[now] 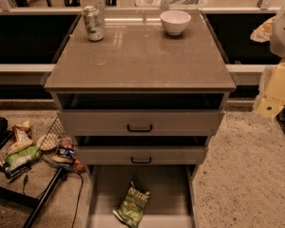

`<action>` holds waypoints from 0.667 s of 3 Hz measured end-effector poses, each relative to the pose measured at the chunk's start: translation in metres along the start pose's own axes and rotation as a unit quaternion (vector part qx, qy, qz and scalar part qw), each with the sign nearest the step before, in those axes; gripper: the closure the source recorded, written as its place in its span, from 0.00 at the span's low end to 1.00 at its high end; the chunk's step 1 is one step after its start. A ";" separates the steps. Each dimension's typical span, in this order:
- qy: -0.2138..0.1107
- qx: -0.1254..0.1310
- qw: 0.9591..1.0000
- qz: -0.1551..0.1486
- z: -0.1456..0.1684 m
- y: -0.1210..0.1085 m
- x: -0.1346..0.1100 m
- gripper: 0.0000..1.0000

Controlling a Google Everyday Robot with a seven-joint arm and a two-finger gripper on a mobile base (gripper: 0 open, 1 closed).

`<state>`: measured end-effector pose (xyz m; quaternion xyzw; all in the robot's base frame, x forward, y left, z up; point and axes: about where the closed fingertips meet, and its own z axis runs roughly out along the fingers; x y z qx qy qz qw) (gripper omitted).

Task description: Pick green jalapeno chip bag from bottom drawer and place on counter

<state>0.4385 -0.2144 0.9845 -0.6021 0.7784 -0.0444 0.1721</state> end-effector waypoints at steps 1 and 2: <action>0.000 0.000 1.000 0.000 0.000 0.000 0.000 0.00; -0.018 -0.007 1.000 0.017 0.025 0.006 0.008 0.00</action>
Offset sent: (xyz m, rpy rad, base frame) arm 0.0050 -0.0094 -0.0867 0.1470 0.0387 -0.0597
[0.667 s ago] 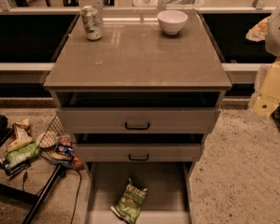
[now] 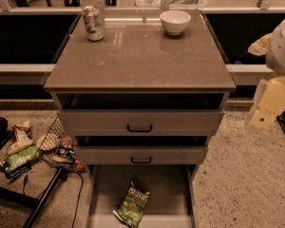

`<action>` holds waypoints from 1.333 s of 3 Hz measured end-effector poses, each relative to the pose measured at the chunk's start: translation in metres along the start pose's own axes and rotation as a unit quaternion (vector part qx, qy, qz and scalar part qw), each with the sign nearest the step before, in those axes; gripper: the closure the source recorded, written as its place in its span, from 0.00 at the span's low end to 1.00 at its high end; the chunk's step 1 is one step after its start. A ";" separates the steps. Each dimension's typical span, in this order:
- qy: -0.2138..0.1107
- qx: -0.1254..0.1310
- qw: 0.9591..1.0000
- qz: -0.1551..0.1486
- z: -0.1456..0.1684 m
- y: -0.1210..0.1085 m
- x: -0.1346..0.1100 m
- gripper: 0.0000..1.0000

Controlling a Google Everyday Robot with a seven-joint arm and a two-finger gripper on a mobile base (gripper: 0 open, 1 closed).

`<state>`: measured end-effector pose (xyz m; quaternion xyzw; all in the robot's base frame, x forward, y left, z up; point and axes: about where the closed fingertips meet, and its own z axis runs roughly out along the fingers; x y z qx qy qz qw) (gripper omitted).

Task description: Pick green jalapeno chip bag from bottom drawer and place on counter

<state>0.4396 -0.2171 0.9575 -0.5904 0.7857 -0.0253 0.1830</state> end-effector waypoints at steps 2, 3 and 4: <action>0.012 0.000 0.999 0.050 0.150 0.031 0.048 0.00; 0.016 0.021 0.997 0.077 0.227 0.039 0.071 0.00; 0.006 0.035 0.997 0.073 0.222 0.031 0.064 0.00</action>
Offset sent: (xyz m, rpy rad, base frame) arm 0.0324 -0.0144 -0.2498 0.0171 -0.0356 -0.1511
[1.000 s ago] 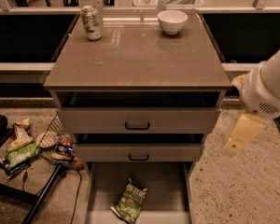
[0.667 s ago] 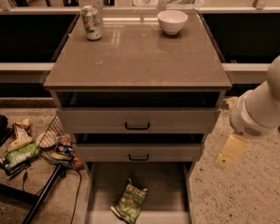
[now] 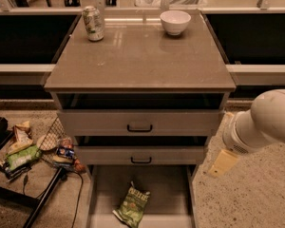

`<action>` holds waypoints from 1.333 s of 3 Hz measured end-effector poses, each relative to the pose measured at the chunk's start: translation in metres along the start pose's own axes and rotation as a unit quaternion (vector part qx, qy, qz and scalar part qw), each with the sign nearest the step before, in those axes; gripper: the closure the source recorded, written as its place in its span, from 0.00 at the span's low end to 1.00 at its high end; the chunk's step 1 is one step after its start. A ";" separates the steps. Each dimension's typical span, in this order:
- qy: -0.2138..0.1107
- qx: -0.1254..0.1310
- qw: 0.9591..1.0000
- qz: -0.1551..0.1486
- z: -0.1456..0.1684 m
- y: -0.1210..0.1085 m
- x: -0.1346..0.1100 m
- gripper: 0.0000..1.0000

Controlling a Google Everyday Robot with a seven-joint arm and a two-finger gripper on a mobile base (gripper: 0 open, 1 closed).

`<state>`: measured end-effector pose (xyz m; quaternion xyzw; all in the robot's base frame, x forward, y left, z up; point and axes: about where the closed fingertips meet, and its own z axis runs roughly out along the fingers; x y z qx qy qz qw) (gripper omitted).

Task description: Pick green jalapeno chip bag from bottom drawer and place on counter

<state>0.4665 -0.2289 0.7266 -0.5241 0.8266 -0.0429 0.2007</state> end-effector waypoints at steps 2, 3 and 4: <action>-0.004 -0.028 1.000 -0.008 0.030 0.025 -0.001 0.00; -0.006 -0.065 0.998 0.010 0.091 0.077 0.012 0.00; -0.009 -0.103 0.994 0.045 0.169 0.134 0.029 0.00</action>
Offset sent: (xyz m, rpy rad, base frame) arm -0.0228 0.0403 -0.0869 0.0617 0.1024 0.0800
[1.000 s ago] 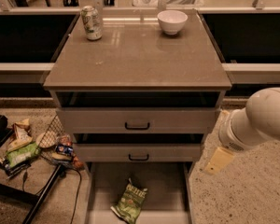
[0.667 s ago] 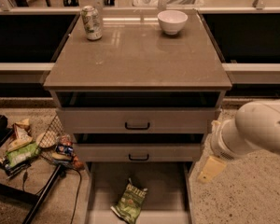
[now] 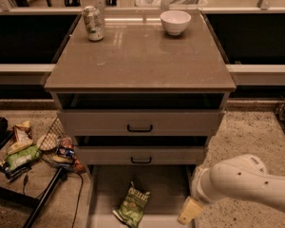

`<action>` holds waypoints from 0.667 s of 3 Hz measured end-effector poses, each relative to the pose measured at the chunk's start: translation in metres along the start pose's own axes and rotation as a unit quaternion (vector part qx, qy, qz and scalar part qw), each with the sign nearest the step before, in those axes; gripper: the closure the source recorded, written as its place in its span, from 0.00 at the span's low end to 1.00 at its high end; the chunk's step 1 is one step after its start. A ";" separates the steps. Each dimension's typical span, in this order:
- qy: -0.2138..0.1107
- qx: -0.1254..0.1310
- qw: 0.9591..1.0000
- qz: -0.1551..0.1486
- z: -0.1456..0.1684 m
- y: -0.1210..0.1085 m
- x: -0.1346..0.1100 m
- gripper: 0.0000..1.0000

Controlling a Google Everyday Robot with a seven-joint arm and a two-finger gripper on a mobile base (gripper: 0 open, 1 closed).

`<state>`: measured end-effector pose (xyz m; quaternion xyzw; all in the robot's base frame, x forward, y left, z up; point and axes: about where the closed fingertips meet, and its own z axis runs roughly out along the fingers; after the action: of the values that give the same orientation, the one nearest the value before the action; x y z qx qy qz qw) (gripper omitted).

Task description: Pick green jalapeno chip bag from bottom drawer and place on counter

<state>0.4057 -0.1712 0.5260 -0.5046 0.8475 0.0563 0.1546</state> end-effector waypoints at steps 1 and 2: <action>-0.022 -0.024 0.999 0.025 0.066 0.020 0.001 0.00; -0.061 -0.060 0.996 0.031 0.136 0.041 -0.030 0.00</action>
Offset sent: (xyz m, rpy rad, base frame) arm 0.0190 0.1663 -0.2129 0.3077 0.0957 0.0156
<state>0.4116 -0.0919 0.4042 -0.4818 0.8471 0.1426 0.1732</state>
